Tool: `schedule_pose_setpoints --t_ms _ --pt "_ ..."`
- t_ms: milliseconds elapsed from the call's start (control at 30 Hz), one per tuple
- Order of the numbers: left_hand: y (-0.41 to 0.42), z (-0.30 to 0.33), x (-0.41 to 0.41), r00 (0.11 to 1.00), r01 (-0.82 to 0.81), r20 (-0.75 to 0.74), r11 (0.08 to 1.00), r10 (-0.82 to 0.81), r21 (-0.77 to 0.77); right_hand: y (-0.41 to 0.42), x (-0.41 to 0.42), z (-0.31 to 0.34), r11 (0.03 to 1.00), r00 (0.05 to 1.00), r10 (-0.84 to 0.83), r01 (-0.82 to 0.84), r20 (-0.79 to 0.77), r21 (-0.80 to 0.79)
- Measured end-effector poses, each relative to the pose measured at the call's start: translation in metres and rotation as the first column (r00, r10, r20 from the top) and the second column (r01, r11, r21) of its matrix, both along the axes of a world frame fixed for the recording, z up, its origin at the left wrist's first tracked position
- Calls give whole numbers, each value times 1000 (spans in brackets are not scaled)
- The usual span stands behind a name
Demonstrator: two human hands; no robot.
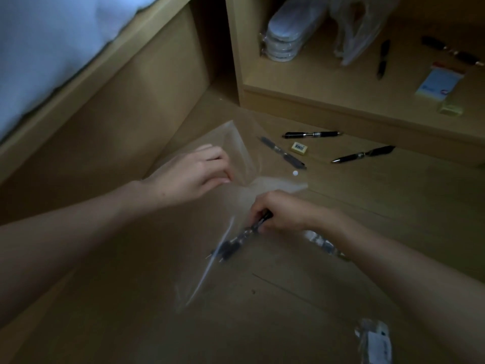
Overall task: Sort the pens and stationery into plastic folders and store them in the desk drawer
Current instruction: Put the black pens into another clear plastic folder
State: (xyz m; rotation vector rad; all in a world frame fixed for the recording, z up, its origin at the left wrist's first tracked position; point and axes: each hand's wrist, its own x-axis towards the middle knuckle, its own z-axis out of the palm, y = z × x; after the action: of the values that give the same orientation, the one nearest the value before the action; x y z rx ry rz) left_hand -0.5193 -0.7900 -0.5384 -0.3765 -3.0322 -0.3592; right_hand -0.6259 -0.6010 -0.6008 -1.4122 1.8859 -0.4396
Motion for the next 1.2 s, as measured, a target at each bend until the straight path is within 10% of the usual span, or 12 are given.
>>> schedule_pose_setpoints --t_ms 267,400,600,900,1200 --pt "0 -11 -1 999 -2 -47 997 6 75 12 0 -9 993 994 4 -17 109 114" --pt "1 -18 -6 999 23 -37 997 -20 70 15 -25 -4 972 970 -234 234 69 4" --pt "1 -24 -9 1000 13 -1 999 -13 48 8 -78 -17 621 616 -780 742 -106 -252" --pt "8 -33 -3 1000 -12 -26 1000 11 -22 -18 -98 -47 678 643 -730 723 -232 -131" --pt "14 -38 -11 1000 11 -19 999 -11 -31 38 -112 -40 516 532 -846 834 34 -195"
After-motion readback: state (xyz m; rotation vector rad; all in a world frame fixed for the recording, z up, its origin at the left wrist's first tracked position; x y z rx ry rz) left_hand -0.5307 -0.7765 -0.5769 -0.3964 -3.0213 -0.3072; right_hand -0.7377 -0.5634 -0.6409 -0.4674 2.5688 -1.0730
